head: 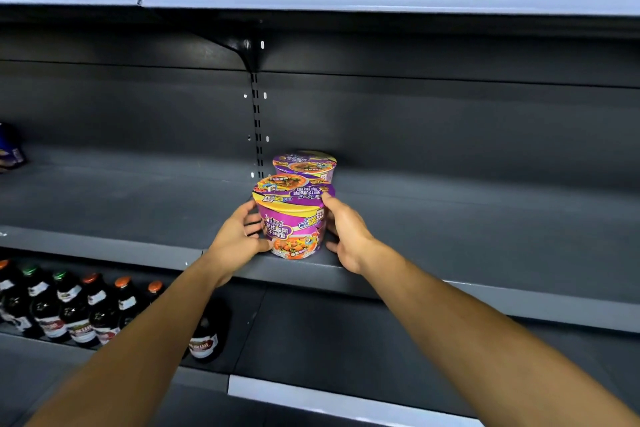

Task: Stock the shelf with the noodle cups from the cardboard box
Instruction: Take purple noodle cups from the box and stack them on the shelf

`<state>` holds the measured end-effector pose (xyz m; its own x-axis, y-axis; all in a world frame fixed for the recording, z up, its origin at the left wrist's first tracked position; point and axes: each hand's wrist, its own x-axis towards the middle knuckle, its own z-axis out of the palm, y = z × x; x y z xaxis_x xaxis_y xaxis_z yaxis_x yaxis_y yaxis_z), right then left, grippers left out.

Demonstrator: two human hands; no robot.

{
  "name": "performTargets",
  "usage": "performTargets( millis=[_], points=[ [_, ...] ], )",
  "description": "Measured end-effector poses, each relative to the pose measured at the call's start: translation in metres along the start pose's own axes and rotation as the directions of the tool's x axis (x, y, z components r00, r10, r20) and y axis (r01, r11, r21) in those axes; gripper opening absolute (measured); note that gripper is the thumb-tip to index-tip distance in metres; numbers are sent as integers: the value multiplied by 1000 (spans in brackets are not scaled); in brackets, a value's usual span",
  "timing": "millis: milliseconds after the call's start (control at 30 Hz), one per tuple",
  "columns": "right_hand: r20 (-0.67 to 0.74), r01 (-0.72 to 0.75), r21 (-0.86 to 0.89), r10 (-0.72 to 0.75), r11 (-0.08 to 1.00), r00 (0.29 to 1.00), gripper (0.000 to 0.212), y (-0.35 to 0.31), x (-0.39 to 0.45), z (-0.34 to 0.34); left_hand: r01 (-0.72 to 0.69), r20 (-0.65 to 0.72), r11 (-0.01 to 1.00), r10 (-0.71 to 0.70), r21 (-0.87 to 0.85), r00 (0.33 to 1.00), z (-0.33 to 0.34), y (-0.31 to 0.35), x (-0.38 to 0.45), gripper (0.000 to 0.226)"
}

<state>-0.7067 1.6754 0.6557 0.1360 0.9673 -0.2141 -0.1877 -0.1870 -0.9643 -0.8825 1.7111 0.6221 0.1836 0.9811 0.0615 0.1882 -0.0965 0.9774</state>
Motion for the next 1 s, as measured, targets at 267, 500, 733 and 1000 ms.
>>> performTargets(
  millis=[267,500,733,1000],
  points=[
    [6,-21,28,21,999,1000,36,3,-2,-4,16,-116,1000,-15,9,993,9,-1,-5,74],
    [-130,46,-197,-73,979,989,17,10,-22,-38,-57,-484,954,200,294,852,25,-2,-27,17],
    [241,81,-332,1,940,970,20,28,-93,-91,53,320,988,-98,147,942,82,27,-102,18],
    [216,-318,-646,566,694,796,15,218,-115,-188,342,512,727,-671,595,536,177,-134,-173,23]
  ],
)
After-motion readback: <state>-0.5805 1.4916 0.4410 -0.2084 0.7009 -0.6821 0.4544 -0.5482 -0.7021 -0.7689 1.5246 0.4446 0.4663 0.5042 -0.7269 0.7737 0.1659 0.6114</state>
